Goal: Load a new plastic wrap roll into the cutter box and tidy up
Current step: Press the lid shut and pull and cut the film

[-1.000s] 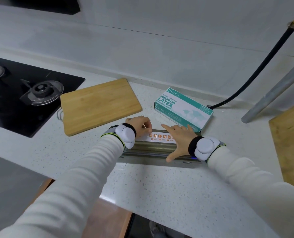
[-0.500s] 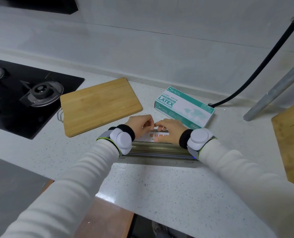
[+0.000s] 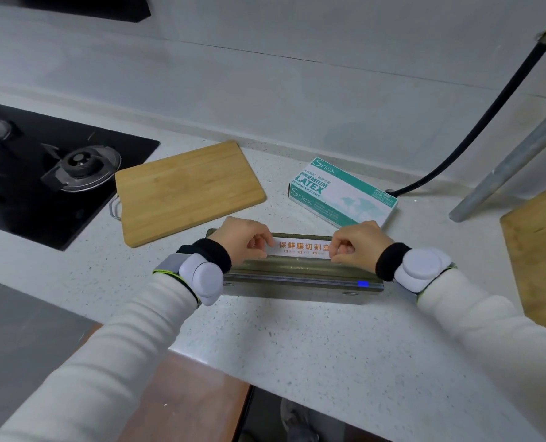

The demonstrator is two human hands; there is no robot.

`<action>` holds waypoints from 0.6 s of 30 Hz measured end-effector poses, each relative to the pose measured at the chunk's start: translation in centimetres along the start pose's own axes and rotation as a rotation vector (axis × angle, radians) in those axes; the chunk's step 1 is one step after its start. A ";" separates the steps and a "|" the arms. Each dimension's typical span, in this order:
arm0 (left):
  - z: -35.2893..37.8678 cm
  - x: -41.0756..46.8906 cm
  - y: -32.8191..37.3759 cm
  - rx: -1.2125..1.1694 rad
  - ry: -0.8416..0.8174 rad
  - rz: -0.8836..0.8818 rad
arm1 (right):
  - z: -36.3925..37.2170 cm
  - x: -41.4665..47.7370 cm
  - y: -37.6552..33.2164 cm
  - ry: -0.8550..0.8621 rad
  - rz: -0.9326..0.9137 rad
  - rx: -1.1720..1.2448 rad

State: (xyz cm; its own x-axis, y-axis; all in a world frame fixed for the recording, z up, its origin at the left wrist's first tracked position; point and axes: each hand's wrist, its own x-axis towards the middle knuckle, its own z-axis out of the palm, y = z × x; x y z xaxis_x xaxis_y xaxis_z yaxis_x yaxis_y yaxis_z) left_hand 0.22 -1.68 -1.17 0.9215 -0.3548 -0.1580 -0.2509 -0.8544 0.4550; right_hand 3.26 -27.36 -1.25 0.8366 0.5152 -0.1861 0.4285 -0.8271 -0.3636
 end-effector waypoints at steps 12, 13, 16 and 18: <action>3.4 -4.8 0.9 0.334 0.099 0.088 | 3.5 -4.3 -0.7 0.092 -0.113 -0.099; 3.8 -5.2 1.0 0.349 0.116 0.098 | 3.9 -4.7 -0.6 0.091 -0.116 -0.101; 4.6 -6.2 1.4 0.404 0.165 0.131 | 5.0 -5.4 -0.5 0.077 -0.110 -0.131; 4.8 -6.6 1.6 0.450 0.234 0.170 | 5.6 -5.7 -0.4 0.072 -0.100 -0.151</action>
State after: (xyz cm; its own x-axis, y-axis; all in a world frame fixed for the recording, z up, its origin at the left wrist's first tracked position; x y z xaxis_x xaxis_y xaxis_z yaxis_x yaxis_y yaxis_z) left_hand -7.70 -2.58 -3.61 0.8853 -0.4521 0.1085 -0.4573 -0.8888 0.0282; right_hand -3.53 -28.72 -5.14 0.8071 0.5838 -0.0879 0.5528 -0.7995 -0.2350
